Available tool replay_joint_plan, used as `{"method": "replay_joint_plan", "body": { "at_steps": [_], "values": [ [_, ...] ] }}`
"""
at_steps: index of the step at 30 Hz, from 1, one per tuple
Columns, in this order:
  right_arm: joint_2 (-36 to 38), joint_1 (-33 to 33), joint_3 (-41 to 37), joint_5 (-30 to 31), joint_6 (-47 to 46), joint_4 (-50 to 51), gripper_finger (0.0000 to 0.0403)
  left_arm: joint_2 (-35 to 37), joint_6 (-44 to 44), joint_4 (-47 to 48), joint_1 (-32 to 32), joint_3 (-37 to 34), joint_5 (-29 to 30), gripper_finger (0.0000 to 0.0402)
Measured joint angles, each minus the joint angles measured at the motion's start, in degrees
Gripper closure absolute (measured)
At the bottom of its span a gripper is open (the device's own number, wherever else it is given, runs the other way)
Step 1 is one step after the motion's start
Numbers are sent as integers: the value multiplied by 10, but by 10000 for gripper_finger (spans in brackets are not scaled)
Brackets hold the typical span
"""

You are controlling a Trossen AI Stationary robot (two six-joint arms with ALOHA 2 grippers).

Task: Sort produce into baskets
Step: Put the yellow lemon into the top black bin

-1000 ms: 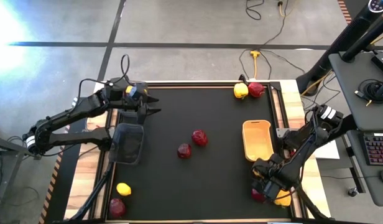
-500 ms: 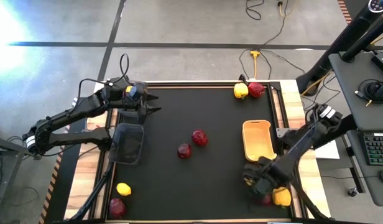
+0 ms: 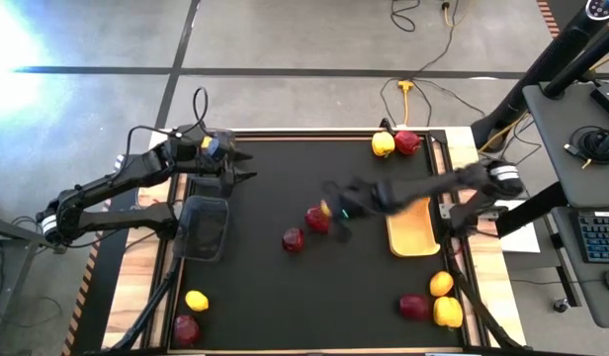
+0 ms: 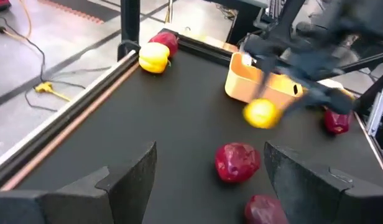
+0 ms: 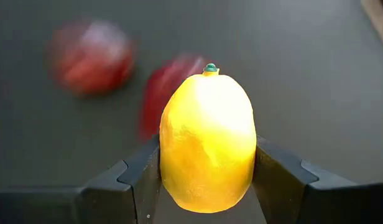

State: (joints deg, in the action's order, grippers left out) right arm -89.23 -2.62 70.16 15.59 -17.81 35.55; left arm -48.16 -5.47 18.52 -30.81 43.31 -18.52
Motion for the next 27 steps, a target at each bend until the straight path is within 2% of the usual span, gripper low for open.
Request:
{"method": "replay_joint_plan", "body": {
  "at_steps": [6, 13, 17, 21, 25, 27],
  "values": [
    [-133, 124, 86, -72, 132, -54, 200, 7, -19, 31, 12, -15, -2, 123],
    [-267, 170, 189, -149, 176, -52, 200, 39, -27, 112, 14, -35, -5, 123],
    [-303, 172, 225, -161, 189, -50, 200, 55, -46, 136, 14, -44, -5, 123],
    [-320, 172, 250, -160, 194, -18, 190, 58, -63, 103, 16, -61, -5, 123],
    [-320, 171, 257, -156, 207, -1, 150, 42, -88, 58, 16, -82, -5, 120],
    [-314, 169, 271, -155, 220, 38, 125, 29, -94, 38, 16, -90, -5, 113]
  ]
}}
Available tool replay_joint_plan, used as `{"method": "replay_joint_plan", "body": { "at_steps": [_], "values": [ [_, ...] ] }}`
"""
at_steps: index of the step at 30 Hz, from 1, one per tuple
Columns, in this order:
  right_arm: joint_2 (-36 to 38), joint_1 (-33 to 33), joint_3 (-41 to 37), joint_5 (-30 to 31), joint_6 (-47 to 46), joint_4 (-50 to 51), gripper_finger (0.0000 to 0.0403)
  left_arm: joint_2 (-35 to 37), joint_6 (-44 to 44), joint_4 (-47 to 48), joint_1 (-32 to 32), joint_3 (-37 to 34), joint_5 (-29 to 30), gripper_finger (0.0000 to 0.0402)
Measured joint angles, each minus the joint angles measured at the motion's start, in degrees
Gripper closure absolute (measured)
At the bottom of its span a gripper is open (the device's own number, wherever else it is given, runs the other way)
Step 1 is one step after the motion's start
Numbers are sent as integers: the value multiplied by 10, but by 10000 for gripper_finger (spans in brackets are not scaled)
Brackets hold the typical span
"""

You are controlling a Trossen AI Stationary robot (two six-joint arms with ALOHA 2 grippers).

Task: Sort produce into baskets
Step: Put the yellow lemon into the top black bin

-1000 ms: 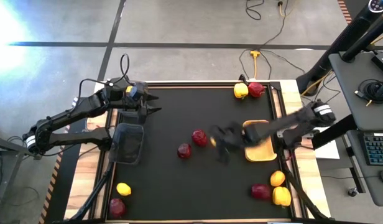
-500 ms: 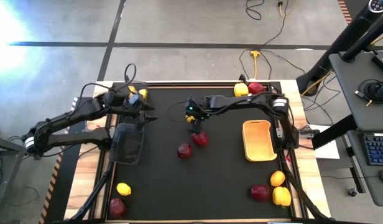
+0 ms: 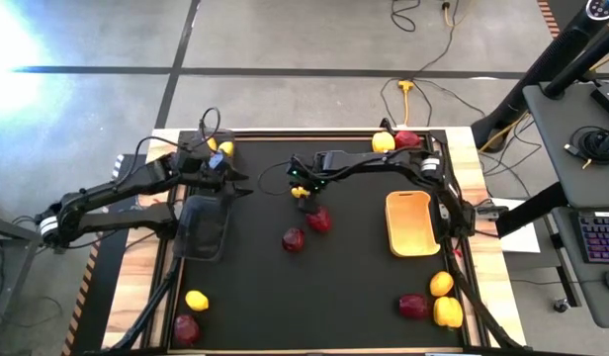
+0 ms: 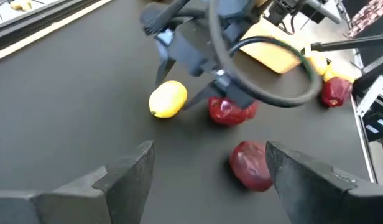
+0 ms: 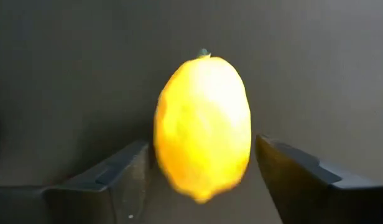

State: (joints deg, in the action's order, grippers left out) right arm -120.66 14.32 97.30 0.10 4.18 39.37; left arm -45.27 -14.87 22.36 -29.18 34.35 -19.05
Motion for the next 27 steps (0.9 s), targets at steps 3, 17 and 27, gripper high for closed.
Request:
{"method": "replay_joint_plan", "body": {
  "at_steps": [3, 17, 27],
  "values": [
    [28, -5, 34, 0, -7, 86, 99, -16, 5, -40, 6, -12, 0, 102],
    [311, -132, 65, 211, -174, 234, 120, -209, 86, -129, 10, 47, -38, 67],
    [423, -265, 36, 319, -356, 256, 162, -357, 211, -135, 52, 134, -44, 61]
  ]
}}
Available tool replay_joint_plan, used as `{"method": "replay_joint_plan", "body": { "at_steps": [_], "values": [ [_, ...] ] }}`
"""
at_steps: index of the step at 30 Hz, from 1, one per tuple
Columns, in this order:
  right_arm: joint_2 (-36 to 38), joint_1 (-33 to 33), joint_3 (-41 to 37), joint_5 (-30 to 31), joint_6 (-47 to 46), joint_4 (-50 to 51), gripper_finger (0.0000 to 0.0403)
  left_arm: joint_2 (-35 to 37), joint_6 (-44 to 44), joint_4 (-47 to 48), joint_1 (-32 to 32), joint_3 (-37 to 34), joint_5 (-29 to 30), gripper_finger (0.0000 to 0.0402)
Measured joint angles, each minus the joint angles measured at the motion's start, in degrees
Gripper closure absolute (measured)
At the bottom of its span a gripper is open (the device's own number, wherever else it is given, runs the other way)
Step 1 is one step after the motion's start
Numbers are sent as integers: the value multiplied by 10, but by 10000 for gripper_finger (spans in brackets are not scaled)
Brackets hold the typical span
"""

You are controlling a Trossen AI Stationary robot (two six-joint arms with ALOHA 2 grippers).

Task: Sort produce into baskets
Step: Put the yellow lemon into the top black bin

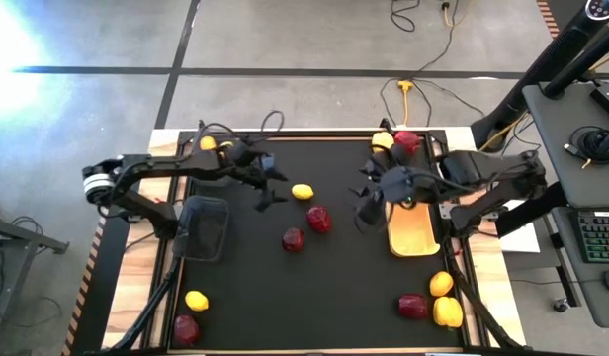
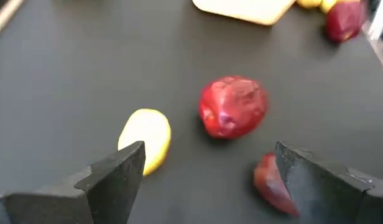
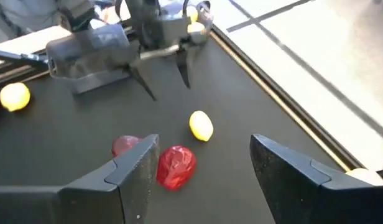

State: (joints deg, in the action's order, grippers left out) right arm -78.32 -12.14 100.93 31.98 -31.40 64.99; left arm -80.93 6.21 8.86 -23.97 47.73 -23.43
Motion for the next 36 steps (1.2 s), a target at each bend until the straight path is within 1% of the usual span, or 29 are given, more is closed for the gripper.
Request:
{"method": "replay_joint_plan", "body": {
  "at_steps": [3, 5, 11, 16, 19, 22, 26, 29, 36],
  "values": [
    [1, -27, -1, 37, -27, 6, 170, -38, 71, 0, 17, 21, 53, 61],
    [-2, -34, -1, 45, -42, 7, 172, -67, 96, 2, 22, 36, 63, 61],
    [-23, -37, -2, 42, -53, 21, 172, -155, 113, 3, 22, 93, 72, 60],
    [-33, -37, -2, 41, -50, 25, 172, -208, 132, 14, 23, 130, 82, 60],
    [-37, -37, -2, 40, -51, 25, 172, -237, 143, 20, 25, 142, 114, 60],
    [-37, -38, -2, 39, -57, 25, 172, -257, 142, 19, 25, 149, 130, 60],
    [-37, -38, -2, 21, -62, 25, 174, -267, 126, 21, 28, 151, 130, 60],
    [-37, -38, -2, 20, -61, 25, 179, -274, 105, 16, 31, 147, 130, 65],
    [-37, -38, -2, 20, -49, 25, 195, -289, 39, -12, 46, 141, 136, 109]
  ]
}}
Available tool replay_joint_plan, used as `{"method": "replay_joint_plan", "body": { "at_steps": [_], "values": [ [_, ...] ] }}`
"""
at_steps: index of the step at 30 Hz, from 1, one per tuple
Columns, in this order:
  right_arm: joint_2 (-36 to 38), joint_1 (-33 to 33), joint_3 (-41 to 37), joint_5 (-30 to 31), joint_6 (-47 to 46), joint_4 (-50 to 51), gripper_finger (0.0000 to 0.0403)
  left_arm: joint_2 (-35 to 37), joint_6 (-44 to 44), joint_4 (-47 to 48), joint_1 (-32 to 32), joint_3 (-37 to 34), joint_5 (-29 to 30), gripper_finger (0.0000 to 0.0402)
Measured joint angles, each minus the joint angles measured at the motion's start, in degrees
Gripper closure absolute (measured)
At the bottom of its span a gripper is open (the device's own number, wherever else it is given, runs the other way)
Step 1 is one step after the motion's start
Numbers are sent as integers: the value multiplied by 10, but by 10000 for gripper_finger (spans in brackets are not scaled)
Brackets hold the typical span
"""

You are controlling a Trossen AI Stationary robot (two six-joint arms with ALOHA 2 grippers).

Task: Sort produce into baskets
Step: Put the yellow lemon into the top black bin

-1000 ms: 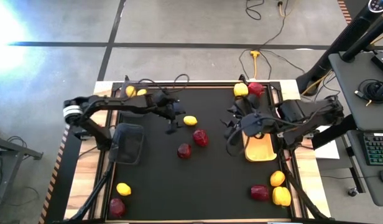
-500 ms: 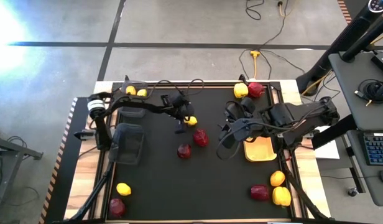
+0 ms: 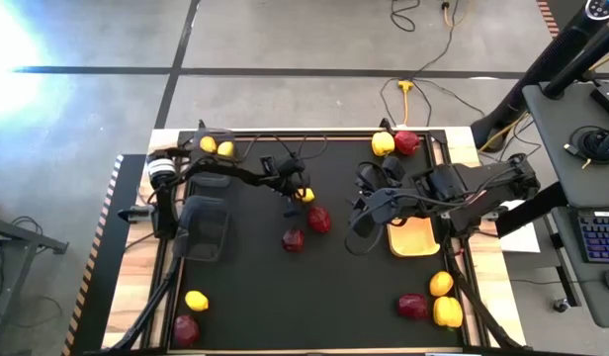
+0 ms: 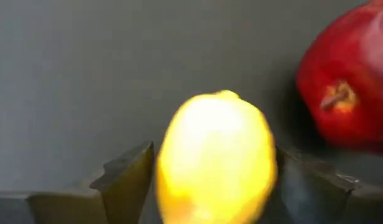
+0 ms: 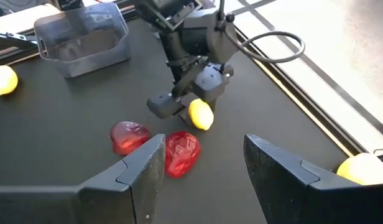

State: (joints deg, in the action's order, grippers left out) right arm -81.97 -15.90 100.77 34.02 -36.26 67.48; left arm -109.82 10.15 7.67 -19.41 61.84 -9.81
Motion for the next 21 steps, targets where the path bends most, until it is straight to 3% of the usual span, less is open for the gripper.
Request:
{"method": "replay_joint_plan", "body": {
  "at_steps": [8, 11, 21],
  "values": [
    [0, 0, 0, 0, 32, 0, 216, 16, -69, -3, 25, -2, 102, 191],
    [0, 0, 0, 1, 39, 0, 223, 51, -93, 48, 25, -2, 150, 213],
    [0, 9, 0, 4, 122, -7, 238, 255, -171, 263, 5, -53, 416, 201]
  ]
}}
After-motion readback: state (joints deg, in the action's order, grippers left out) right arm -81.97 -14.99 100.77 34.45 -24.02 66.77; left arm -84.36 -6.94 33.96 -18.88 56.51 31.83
